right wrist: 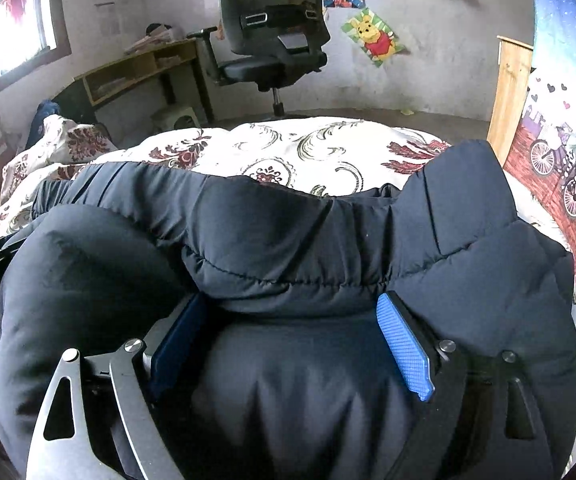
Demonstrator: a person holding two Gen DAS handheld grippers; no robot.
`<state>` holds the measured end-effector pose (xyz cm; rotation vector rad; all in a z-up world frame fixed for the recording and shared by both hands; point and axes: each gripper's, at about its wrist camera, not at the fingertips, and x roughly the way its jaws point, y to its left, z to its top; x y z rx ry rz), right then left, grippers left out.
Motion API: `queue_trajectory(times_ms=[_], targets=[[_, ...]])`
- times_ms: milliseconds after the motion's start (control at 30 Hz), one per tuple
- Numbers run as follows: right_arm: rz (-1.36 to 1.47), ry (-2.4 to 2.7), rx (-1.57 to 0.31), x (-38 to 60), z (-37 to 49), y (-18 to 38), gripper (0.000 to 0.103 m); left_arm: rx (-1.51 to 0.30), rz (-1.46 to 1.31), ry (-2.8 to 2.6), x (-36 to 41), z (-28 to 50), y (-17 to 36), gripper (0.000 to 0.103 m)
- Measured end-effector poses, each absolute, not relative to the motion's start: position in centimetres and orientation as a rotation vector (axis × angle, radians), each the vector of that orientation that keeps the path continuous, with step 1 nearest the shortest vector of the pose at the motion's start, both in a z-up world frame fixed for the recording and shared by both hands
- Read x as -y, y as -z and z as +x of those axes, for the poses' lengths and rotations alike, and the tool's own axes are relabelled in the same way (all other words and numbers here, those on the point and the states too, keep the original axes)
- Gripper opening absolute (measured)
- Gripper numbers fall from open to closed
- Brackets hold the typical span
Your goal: Fold large clothes
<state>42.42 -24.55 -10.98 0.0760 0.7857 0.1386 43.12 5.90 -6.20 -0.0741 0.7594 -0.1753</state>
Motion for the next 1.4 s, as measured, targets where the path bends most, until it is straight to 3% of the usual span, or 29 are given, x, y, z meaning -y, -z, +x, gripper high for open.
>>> queue_trajectory(times_ms=[1400], targets=[[0.075, -0.137, -0.788, 24.7, 42.62, 11.38, 0.083, -0.759, -0.073, 0.175, -6.13, 43.2, 6.93, 0.103]])
